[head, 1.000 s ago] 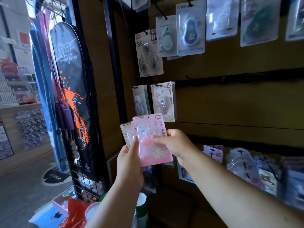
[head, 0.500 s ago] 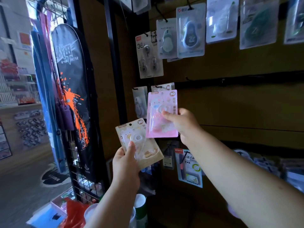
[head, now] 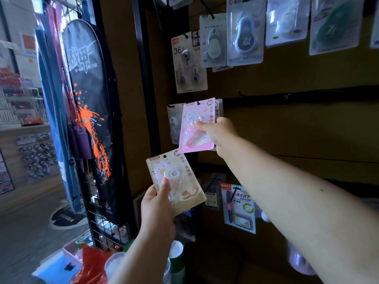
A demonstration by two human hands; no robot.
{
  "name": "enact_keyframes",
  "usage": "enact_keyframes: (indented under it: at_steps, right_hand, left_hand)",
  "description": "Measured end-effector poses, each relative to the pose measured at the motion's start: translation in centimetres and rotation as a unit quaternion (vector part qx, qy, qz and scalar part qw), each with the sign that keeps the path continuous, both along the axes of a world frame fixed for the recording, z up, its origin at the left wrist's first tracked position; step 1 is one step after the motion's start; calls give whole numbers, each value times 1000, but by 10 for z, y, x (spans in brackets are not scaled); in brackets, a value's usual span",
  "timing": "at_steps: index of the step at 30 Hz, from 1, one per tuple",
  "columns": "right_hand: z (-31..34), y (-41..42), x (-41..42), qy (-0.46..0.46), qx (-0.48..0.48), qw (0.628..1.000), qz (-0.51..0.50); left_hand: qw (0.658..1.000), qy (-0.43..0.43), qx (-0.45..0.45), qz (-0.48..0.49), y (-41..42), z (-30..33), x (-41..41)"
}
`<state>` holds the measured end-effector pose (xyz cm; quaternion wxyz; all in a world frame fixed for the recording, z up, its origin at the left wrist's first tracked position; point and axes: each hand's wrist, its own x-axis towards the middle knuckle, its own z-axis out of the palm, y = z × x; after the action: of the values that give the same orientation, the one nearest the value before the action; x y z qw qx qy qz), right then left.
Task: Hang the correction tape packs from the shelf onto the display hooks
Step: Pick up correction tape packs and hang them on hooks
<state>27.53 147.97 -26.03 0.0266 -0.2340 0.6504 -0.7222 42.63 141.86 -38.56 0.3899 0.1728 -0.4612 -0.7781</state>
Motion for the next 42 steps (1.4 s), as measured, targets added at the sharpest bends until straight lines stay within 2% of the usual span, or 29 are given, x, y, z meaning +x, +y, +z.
enact_keyframes:
  at_steps: [12,27,29,32,35,42]
  right_hand:
    - [-7,-11,-34,-12,68,994,-89]
    - [-60,24,-24,-87,96,991,-38]
    - [-69,32,-12,-74,93,993,7]
    - [-80,39,16,-44,91,986,134]
    - [-85,40,36,-16,80,976,200]
    - [-73,43,43,11,25,983,183]
  left_hand:
    - [1000,11,7,-9,-7,-7,-6]
    - [1000,11,-9,-15,-3,-4,-11]
    - [1000,11,-17,-19,0,-2,-11]
    - [999,15,-25,-32,7,3,-10]
    - [998,16,-37,-43,12,8,-8]
    - [998,1,-48,-44,14,14,-5]
